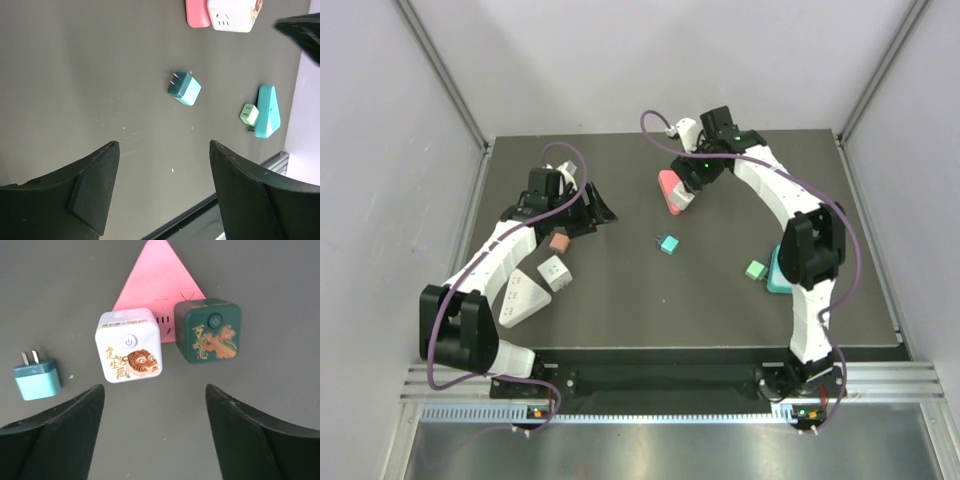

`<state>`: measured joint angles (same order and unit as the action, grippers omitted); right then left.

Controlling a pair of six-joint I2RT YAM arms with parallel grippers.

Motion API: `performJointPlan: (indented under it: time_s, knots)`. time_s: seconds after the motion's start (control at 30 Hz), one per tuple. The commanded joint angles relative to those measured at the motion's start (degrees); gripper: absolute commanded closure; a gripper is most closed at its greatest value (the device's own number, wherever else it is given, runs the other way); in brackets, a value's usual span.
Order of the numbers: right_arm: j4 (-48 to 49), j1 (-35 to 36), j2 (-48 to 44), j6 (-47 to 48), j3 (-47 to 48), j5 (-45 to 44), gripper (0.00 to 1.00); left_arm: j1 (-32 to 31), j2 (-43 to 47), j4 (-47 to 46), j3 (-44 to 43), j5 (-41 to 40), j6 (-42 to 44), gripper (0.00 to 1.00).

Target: Insert the plug

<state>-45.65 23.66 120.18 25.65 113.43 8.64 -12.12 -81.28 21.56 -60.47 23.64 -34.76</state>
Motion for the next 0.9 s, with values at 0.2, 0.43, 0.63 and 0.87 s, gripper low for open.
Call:
performJointPlan:
  time_s: [0.2, 0.43, 0.63, 0.87]
  knots:
    - [14.7, -1.3, -8.9, -9.1, -9.4, 4.7, 0.95, 0.3, 1.1, 0.9, -1.5, -2.1, 3.2, 0.23]
    - [16.3, -0.6, -0.7, -11.2, -9.4, 11.5, 1.00, 0.3, 0.5, 0.2, -0.8, -1.4, 2.7, 0.23]
    - [14.6, -0.6, 2.0, -9.9, -9.0, 9.7, 1.00, 0.3, -0.3, -0.4, 0.3, -1.5, 2.1, 0.23]
    - [10.8, -0.7, -0.3, -9.5, -1.6, 8.6, 1.00, 0.3, 0.2, 0.4, -0.5, -1.0, 1.5, 0.23]
